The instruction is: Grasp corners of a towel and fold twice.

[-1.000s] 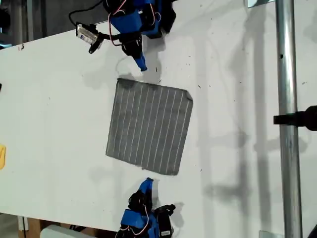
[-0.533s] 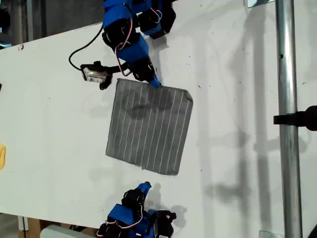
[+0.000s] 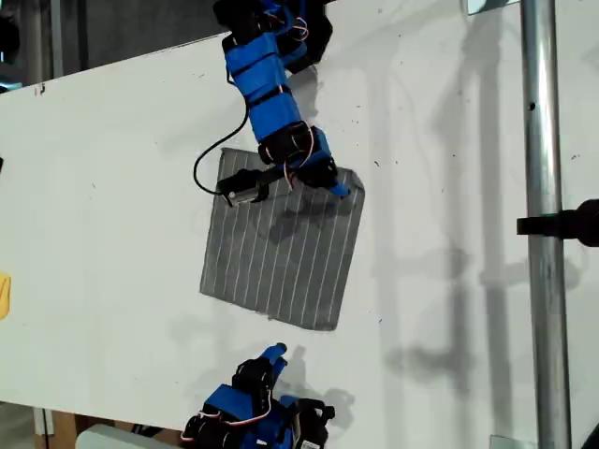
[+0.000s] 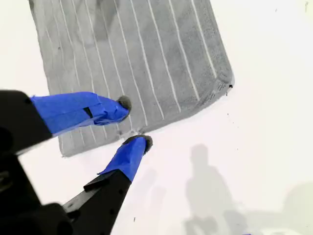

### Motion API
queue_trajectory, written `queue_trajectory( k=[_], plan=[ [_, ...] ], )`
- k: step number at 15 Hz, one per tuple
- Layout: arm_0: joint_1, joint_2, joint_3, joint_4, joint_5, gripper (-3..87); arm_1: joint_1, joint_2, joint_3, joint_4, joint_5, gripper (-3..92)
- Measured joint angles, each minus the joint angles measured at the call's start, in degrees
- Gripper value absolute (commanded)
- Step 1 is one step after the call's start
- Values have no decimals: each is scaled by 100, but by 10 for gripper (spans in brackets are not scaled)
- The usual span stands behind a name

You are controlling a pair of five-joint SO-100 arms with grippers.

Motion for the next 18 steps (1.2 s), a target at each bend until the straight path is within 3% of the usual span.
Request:
queue_trajectory(
  k=[7, 8, 10, 12, 16, 18],
  plan=[
    [35, -9, 0, 0, 0, 90, 97, -1301, -9, -984, -97, 303],
    [35, -9, 0, 0, 0, 89, 141, -1441, -9, -1143, -149, 275],
    [35, -9, 0, 0, 0, 88, 185, -1661, -18, -1441, -193, -3],
    [35, -9, 9, 0, -9, 90, 185, -1758, -202, -1828, -193, -3],
    [44, -123, 53, -185, -123, 274, 185, -1784, -229, -2083, -176, -3],
    [211, -343, 53, -650, 79, 297, 202, -1793, -229, -2153, -229, -3]
  ],
)
